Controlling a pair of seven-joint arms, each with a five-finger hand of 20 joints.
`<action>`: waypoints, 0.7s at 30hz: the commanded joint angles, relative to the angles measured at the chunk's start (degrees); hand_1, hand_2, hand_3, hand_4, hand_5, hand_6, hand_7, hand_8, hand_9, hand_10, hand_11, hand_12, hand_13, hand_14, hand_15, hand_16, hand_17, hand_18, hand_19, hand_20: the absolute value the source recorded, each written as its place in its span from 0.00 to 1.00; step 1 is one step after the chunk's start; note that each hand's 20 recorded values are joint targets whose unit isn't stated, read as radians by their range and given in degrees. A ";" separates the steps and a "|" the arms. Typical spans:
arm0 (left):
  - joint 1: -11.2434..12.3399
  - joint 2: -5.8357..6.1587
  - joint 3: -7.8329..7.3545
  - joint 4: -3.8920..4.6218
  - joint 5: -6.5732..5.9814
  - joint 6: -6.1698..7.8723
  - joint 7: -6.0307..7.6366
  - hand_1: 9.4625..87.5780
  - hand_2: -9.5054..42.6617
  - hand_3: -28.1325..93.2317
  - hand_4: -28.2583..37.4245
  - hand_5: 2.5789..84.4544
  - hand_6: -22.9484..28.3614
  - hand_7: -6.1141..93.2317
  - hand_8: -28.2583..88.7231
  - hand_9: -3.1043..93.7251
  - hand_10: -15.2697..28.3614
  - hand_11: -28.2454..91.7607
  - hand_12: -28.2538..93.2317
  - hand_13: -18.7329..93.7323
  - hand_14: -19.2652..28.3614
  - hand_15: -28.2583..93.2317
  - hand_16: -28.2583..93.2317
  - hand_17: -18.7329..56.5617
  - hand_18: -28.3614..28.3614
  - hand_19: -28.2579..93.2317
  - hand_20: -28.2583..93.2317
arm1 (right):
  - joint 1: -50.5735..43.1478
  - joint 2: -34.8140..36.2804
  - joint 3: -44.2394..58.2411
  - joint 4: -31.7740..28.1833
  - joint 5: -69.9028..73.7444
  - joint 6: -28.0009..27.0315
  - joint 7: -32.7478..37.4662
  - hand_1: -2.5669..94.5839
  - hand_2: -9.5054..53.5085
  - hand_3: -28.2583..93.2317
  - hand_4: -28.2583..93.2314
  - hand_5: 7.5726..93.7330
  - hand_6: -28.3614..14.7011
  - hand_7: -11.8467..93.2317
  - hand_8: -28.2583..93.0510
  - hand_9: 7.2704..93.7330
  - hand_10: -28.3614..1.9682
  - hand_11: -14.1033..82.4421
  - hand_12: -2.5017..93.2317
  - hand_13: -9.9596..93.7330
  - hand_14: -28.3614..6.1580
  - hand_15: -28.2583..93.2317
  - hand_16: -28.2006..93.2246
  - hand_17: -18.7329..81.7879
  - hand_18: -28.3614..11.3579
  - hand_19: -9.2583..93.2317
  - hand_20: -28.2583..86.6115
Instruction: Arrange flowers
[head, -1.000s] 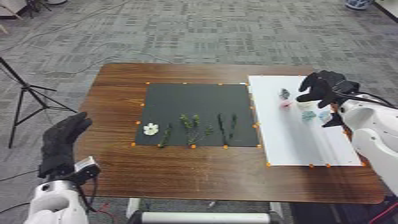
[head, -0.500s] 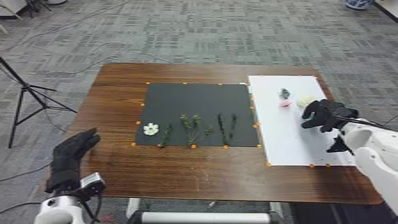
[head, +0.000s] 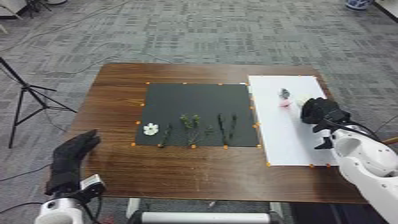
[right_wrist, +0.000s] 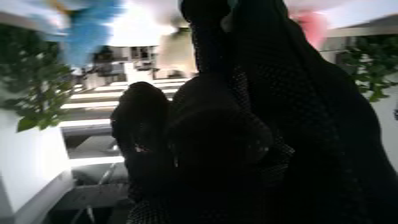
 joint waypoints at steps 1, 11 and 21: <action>-1.57 2.04 -3.09 0.03 0.06 1.98 0.21 0.22 0.32 0.81 0.00 0.59 0.53 0.24 0.16 0.57 0.68 0.43 0.32 0.51 0.74 0.38 0.22 0.30 0.72 0.35 0.36 | 22.90 1.23 -14.99 -8.43 3.97 -2.52 -1.02 0.71 0.00 0.69 0.10 0.80 0.69 0.34 0.29 0.95 0.67 0.20 0.37 1.00 0.84 0.74 0.52 0.81 0.35 1.00 0.80; -4.30 2.47 -1.62 0.99 0.20 0.59 0.18 0.22 0.32 0.81 0.00 0.60 0.53 0.24 0.16 0.57 0.68 0.43 0.32 0.51 0.74 0.38 0.22 0.30 0.72 0.35 0.36 | 38.23 -10.60 -30.80 -9.62 3.07 -7.83 -5.48 0.70 0.00 0.70 0.09 0.81 0.71 0.34 0.29 0.96 0.68 0.19 0.37 1.00 0.85 0.74 0.52 0.81 0.35 1.00 0.82; -3.16 2.98 -1.80 0.73 -1.25 1.13 1.76 0.22 0.33 0.81 0.00 0.60 0.53 0.24 0.16 0.57 0.68 0.42 0.32 0.51 0.74 0.38 0.22 0.31 0.72 0.35 0.36 | 38.82 -25.82 -33.30 -1.12 -1.34 -19.60 -9.24 0.70 0.00 0.70 0.09 0.81 0.71 0.34 0.29 0.96 0.71 0.19 0.36 1.00 0.85 0.75 0.52 0.81 0.36 1.00 0.82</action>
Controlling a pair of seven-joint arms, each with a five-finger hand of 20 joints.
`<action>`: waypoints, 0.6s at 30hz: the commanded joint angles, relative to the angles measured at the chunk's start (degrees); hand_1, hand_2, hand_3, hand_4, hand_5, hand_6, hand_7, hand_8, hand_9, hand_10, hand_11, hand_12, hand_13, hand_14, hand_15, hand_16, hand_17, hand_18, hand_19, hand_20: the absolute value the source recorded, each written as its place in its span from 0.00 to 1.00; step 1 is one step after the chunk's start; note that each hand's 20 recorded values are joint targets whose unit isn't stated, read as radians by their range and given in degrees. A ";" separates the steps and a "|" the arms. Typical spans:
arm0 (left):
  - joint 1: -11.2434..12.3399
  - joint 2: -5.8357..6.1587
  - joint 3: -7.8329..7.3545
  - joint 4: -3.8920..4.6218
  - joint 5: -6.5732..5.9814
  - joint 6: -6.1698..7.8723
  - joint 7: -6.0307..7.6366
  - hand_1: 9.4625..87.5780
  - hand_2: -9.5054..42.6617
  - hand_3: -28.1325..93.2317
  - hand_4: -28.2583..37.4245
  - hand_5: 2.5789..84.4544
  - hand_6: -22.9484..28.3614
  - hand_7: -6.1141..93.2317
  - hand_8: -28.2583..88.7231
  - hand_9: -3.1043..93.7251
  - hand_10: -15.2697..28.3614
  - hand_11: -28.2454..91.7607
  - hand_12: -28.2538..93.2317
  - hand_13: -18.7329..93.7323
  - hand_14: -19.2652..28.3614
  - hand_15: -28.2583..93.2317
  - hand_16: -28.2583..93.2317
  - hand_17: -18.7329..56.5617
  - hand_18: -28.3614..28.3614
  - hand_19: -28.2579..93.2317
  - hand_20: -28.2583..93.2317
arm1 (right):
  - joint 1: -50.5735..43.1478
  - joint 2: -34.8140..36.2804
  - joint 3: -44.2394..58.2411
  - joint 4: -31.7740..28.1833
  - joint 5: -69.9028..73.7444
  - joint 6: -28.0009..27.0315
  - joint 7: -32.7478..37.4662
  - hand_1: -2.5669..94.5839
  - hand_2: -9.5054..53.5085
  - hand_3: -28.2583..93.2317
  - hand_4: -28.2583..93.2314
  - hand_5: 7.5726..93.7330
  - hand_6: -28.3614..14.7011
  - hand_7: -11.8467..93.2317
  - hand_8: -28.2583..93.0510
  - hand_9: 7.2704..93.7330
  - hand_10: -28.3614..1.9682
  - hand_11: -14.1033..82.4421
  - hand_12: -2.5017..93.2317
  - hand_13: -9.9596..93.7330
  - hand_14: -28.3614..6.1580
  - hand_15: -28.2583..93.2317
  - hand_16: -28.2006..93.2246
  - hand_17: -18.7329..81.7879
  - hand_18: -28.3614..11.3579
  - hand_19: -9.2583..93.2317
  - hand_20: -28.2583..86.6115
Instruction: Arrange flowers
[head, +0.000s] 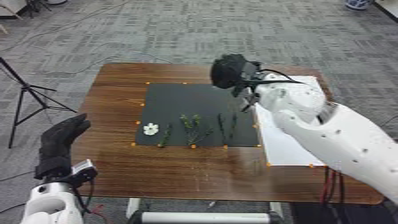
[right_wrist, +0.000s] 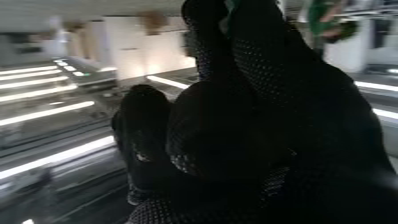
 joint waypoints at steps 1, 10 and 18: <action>1.46 -0.02 -0.81 -0.52 -0.70 -0.35 1.03 0.22 0.33 0.81 0.00 0.60 0.53 0.24 0.16 0.57 0.68 0.42 0.31 0.51 0.74 0.37 0.21 0.31 0.72 0.35 0.36 | -0.36 -15.91 0.98 7.04 -5.61 -11.52 -5.22 0.70 0.00 0.70 0.09 0.81 0.71 0.34 0.29 0.96 0.71 0.19 0.36 1.00 0.85 0.75 0.52 0.81 0.36 1.00 0.82; -0.93 0.61 0.78 0.47 -0.69 -1.59 0.87 0.22 0.34 0.81 0.00 0.60 0.53 0.24 0.16 0.57 0.68 0.42 0.31 0.51 0.74 0.37 0.22 0.31 0.72 0.35 0.36 | -1.47 -25.66 6.18 16.38 -13.89 -19.27 -9.43 0.70 0.00 0.70 0.09 0.80 0.73 0.35 0.28 0.95 0.72 0.18 0.36 1.00 0.84 0.75 0.52 0.81 0.35 1.00 0.82; -1.89 0.72 1.61 0.74 -0.86 -2.13 0.65 0.21 0.33 0.81 0.00 0.60 0.53 0.24 0.16 0.57 0.68 0.42 0.32 0.51 0.74 0.37 0.22 0.30 0.72 0.35 0.36 | -2.81 -29.98 9.15 18.84 -14.46 -24.10 -9.42 0.69 0.00 0.70 0.09 0.80 0.74 0.35 0.27 0.94 0.72 0.17 0.34 1.00 0.85 0.75 0.52 0.81 0.35 1.00 0.82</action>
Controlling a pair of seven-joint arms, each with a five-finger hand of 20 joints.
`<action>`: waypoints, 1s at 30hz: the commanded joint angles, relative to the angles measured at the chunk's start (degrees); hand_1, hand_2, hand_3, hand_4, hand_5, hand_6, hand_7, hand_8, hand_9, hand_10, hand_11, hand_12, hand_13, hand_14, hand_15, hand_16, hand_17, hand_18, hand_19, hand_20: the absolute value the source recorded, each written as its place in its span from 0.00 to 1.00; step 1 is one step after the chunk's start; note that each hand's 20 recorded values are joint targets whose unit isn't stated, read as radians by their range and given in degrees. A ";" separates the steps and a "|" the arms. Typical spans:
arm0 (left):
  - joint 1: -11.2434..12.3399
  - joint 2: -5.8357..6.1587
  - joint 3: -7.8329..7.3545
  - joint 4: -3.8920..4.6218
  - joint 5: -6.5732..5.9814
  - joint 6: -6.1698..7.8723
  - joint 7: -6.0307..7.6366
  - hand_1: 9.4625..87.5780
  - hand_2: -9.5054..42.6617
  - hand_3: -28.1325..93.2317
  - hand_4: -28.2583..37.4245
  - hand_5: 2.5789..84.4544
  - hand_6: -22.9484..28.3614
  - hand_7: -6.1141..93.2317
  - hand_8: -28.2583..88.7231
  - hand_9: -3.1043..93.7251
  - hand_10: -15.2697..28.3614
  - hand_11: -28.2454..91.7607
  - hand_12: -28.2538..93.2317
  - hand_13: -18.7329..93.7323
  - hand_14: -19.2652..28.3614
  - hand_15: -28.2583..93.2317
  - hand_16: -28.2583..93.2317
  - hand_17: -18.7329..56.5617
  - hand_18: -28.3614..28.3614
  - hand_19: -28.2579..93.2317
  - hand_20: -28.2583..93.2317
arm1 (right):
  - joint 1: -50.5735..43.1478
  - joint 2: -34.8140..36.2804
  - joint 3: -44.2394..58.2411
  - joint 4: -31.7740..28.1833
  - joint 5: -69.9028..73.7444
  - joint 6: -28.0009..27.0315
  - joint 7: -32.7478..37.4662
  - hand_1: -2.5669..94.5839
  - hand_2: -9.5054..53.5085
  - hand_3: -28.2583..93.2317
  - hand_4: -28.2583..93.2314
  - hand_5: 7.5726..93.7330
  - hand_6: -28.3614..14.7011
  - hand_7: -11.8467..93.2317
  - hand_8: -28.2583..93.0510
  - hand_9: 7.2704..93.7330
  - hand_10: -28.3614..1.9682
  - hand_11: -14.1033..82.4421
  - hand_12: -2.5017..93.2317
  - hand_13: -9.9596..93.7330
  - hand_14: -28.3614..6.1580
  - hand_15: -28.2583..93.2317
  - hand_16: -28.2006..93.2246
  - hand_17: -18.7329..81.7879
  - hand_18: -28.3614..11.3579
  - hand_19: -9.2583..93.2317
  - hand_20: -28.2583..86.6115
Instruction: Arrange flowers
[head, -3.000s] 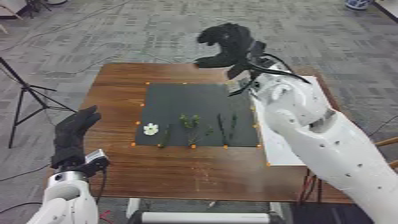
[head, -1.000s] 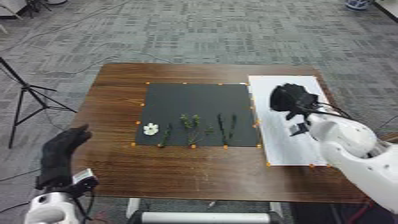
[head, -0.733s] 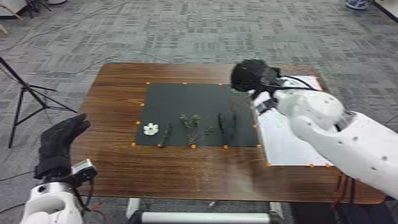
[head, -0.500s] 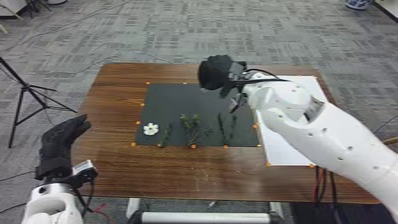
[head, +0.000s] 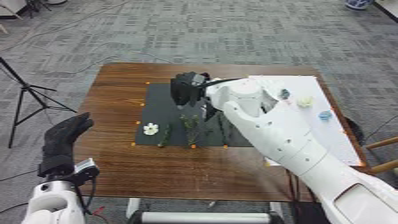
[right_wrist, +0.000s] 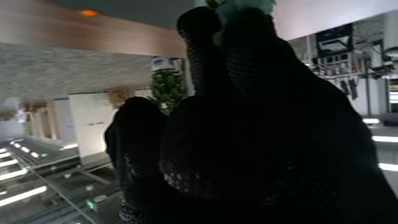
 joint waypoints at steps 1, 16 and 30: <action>-0.72 0.11 0.78 -0.10 -0.28 -1.15 -0.01 0.21 0.33 0.81 0.00 0.60 0.53 0.24 0.16 0.57 0.68 0.42 0.32 0.50 0.74 0.37 0.22 0.30 0.72 0.35 0.36 | -1.47 -5.41 2.20 1.17 -1.88 -4.87 -0.53 0.69 0.00 0.70 0.09 0.80 0.74 0.35 0.27 0.94 0.72 0.17 0.34 1.00 0.85 0.75 0.52 0.81 0.35 1.00 0.82; -5.47 -0.33 4.93 1.03 1.15 -0.27 -2.28 0.21 0.33 0.81 0.00 0.60 0.53 0.24 0.16 0.57 0.68 0.42 0.32 0.50 0.75 0.38 0.23 0.29 0.73 0.36 0.36 | -4.91 -9.89 5.51 4.32 -8.89 -4.94 -1.83 0.68 0.00 0.71 0.08 0.78 0.77 0.37 0.26 0.92 0.74 0.17 0.31 0.99 0.85 0.76 0.52 0.81 0.35 1.00 0.83; -10.01 -0.97 8.43 2.42 2.36 0.87 -4.76 0.21 0.33 0.81 0.00 0.59 0.53 0.24 0.16 0.57 0.68 0.42 0.32 0.50 0.75 0.39 0.23 0.29 0.73 0.36 0.37 | -4.16 -9.97 6.65 4.81 -9.39 -7.54 -1.24 0.62 0.00 0.71 0.09 0.70 0.75 0.38 0.26 0.83 0.70 0.18 0.30 0.97 0.84 0.76 0.51 0.79 0.35 1.00 0.83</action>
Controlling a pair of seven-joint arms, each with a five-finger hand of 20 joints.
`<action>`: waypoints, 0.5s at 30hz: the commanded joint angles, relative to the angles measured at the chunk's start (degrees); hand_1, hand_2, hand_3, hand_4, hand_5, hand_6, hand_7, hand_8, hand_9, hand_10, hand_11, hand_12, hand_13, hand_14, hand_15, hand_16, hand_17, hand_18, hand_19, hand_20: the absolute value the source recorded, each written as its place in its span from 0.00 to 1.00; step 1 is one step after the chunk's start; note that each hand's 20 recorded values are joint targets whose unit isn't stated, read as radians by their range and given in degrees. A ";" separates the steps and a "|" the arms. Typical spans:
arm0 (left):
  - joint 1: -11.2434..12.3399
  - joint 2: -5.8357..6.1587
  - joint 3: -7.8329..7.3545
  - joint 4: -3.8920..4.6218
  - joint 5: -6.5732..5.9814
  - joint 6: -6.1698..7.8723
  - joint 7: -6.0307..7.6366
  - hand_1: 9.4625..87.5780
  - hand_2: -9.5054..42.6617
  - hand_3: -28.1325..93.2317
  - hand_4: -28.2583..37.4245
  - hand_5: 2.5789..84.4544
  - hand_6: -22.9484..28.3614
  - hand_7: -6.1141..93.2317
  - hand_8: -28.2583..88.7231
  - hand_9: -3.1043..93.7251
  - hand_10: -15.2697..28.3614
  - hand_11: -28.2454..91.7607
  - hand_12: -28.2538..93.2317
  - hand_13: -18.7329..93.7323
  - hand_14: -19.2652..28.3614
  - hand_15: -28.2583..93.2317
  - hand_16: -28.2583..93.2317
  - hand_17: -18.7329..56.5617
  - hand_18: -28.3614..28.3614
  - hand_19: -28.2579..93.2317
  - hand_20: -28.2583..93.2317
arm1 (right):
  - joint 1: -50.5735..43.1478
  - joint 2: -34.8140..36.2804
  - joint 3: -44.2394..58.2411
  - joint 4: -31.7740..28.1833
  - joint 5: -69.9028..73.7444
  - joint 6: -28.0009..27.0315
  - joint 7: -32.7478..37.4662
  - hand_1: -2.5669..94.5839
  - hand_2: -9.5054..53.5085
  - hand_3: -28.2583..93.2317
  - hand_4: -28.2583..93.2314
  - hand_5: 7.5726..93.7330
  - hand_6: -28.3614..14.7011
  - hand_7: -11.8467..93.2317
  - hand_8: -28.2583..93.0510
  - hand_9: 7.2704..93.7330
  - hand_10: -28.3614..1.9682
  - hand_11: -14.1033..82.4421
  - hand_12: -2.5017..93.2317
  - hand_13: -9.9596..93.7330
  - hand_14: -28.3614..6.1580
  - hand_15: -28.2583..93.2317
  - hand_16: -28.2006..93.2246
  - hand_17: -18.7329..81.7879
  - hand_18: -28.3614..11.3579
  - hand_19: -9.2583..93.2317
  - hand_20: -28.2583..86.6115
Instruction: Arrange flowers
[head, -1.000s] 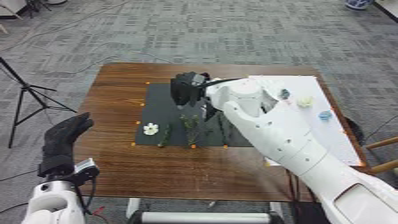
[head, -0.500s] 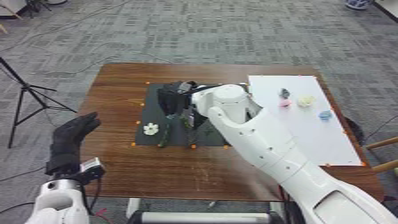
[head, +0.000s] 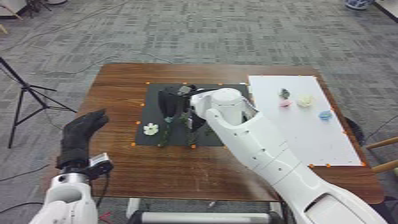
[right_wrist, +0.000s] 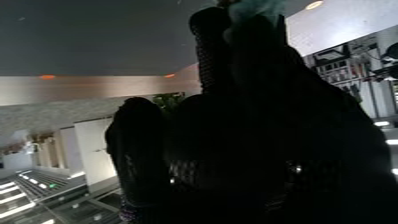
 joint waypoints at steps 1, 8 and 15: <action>-3.18 -0.87 2.12 0.96 1.47 0.53 -2.03 0.21 0.33 0.81 0.00 0.59 0.53 0.24 0.16 0.57 0.68 0.42 0.32 0.50 0.75 0.39 0.23 0.29 0.73 0.36 0.37 | 1.11 0.06 0.05 -0.65 -0.42 -2.30 0.72 0.62 0.00 0.71 0.09 0.70 0.75 0.38 0.26 0.82 0.69 0.19 0.29 0.97 0.83 0.77 0.51 0.79 0.35 1.00 0.83; -7.94 -1.52 5.60 2.62 2.85 2.15 -4.31 0.21 0.32 0.81 0.00 0.59 0.53 0.24 0.16 0.57 0.68 0.42 0.32 0.50 0.75 0.39 0.23 0.28 0.73 0.36 0.37 | 2.06 0.87 0.06 -1.40 0.02 -5.34 1.49 0.57 0.00 0.74 0.09 0.62 0.75 0.36 0.26 0.74 0.62 0.26 0.21 0.95 0.82 0.77 0.50 0.77 0.35 1.00 0.82; -4.12 -1.30 2.90 1.29 2.18 1.00 -3.20 0.22 0.31 0.81 0.01 0.59 0.50 0.25 0.16 0.56 0.67 0.42 0.32 0.50 0.74 0.39 0.23 0.28 0.74 0.36 0.37 | 5.26 3.22 -0.43 -5.14 0.58 -13.18 1.06 0.47 0.00 0.77 0.09 0.56 0.78 0.31 0.14 0.67 0.55 0.24 0.20 0.95 0.78 0.74 0.50 0.77 0.33 1.00 0.79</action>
